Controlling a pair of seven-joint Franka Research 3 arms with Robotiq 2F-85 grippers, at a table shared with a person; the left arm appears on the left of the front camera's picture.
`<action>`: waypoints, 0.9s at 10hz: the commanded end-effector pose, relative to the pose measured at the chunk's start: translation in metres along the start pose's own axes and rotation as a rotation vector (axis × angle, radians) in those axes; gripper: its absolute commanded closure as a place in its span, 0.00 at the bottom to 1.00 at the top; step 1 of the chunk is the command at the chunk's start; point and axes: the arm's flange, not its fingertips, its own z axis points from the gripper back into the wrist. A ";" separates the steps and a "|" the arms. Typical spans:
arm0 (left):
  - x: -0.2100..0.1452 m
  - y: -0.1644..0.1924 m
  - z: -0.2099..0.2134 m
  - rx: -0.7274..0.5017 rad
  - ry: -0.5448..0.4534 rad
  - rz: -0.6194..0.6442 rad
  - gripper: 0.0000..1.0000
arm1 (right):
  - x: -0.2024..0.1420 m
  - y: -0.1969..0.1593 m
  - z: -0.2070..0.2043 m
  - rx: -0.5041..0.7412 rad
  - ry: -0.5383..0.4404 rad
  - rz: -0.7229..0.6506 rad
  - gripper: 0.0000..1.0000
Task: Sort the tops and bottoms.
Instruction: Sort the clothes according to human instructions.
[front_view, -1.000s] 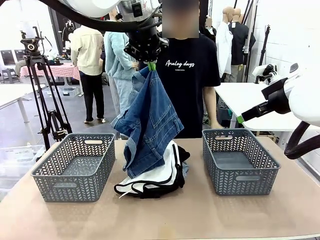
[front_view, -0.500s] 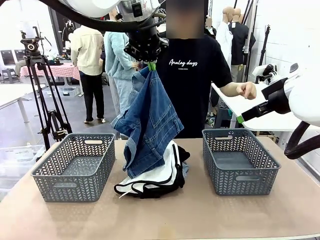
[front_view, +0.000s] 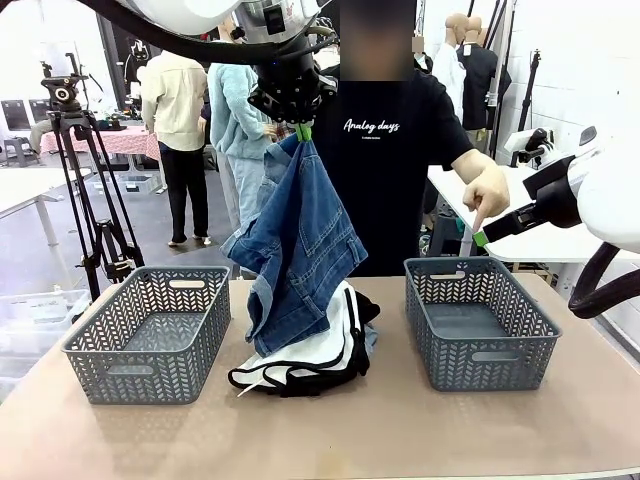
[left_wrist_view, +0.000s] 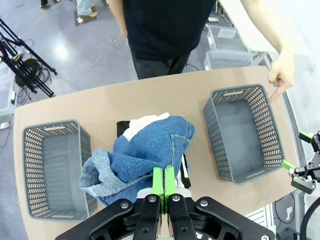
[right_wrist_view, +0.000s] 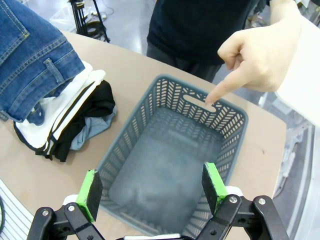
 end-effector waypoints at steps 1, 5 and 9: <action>0.001 0.003 0.004 0.000 -0.010 0.004 1.00 | -0.001 0.000 -0.002 0.003 -0.009 -0.009 0.00; 0.001 0.003 0.004 0.000 -0.010 0.004 1.00 | -0.001 0.000 -0.002 0.003 -0.009 -0.009 0.00; 0.001 0.003 0.004 0.000 -0.010 0.004 1.00 | -0.001 -0.006 0.016 -0.005 0.000 -0.014 0.00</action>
